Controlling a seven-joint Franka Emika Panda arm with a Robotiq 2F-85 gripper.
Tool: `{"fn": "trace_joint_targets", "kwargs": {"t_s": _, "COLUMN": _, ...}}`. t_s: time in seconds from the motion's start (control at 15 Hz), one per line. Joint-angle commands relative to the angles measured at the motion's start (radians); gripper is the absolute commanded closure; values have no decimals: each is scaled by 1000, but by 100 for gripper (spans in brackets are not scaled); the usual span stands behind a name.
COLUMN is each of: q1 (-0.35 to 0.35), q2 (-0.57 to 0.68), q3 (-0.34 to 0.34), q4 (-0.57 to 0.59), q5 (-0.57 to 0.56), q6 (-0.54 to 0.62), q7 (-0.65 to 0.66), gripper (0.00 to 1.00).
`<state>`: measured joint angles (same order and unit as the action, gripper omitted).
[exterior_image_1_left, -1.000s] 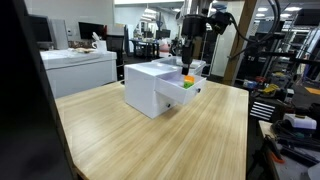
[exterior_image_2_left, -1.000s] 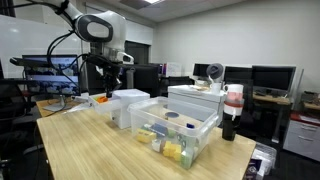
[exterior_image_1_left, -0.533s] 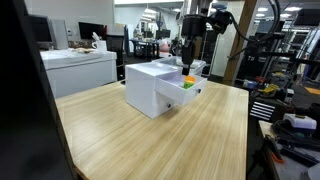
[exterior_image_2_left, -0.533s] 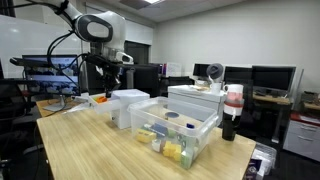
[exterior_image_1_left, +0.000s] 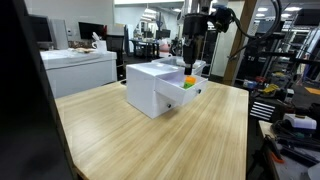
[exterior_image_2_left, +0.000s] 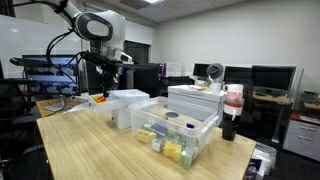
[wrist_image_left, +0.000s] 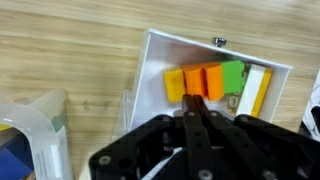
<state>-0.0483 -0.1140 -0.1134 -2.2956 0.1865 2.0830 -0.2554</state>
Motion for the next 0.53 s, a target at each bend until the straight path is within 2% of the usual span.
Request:
{"fn": "trace_joint_targets", "kwargs": {"t_s": 0.0, "q1": -2, "q2": -67, "q3": 10, "q4": -23, "q5": 6, "q6": -10, "q7": 9, "gripper": 95}}
{"fn": "trace_joint_targets", "kwargs": {"t_s": 0.2, "q1": 2, "q2": -102, "q3": 6, "q4": -19, "q5": 20, "q6": -35, "q7": -7, "gripper": 94}}
{"fn": "trace_joint_targets", "kwargs": {"t_s": 0.47, "q1": 10, "q2": -131, "q3": -7, "q4": -4, "q5": 68, "q6": -174, "q7": -45, "gripper": 95}}
